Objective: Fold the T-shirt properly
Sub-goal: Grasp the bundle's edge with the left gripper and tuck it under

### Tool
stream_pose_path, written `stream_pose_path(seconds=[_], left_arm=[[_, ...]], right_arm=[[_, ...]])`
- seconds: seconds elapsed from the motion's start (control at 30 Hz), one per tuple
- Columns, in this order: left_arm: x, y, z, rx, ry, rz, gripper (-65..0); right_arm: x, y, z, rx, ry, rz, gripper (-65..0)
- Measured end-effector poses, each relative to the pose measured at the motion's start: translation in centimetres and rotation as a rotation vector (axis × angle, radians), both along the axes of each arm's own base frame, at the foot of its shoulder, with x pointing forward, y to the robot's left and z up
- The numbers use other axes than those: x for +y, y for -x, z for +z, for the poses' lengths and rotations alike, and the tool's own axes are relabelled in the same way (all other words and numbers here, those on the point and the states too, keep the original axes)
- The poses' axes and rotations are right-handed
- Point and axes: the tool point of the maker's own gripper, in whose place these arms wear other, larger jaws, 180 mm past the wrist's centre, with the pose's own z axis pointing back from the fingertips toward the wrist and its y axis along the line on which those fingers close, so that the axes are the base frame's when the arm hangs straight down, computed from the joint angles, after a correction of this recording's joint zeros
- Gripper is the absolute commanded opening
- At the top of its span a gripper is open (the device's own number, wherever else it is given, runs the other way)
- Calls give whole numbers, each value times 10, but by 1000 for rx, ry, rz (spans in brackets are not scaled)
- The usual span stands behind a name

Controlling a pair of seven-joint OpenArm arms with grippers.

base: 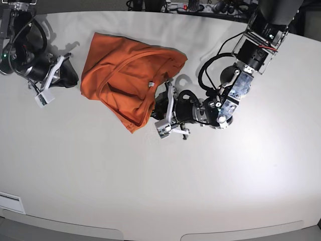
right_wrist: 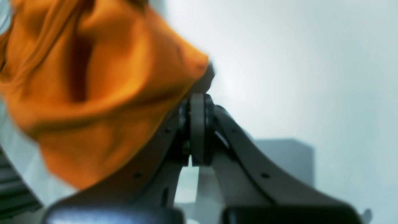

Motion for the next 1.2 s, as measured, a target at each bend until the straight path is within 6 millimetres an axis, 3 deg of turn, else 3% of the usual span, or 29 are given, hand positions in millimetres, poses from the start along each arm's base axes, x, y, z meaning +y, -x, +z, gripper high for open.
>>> stream_pose_path(seconds=[0.1, 0.2, 0.27, 0.33, 0.53, 0.73, 0.93, 1.1, 1.2], left_arm=[[3, -11, 17, 43, -7, 46, -650], [13, -21, 63, 60, 122, 73, -650], [16, -19, 100, 77, 238, 57, -650], [17, 0, 117, 133, 311, 17, -650], [0, 98, 91, 325, 335, -129, -650], [-6, 145, 59, 338, 210, -151, -650], [3, 138, 34, 261, 104, -96, -650], [3, 136, 6, 225, 74, -92, -650], [-5, 121, -2, 209, 96, -106, -650]], right_arm=[[-5, 0, 18, -63, 31, -11, -650], [-13, -17, 47, -188, 29, -42, -650], [-12, -26, 56, -224, 22, -42, -650], [-4, -33, 58, -234, 19, -20, -650], [32, -52, 58, -263, 36, 100, -650], [59, -43, 29, -181, 57, 201, -650], [63, -32, -2, -89, 76, 226, -650], [63, -32, -3, -87, 74, 225, -650], [63, -31, -4, -82, 73, 226, -650]])
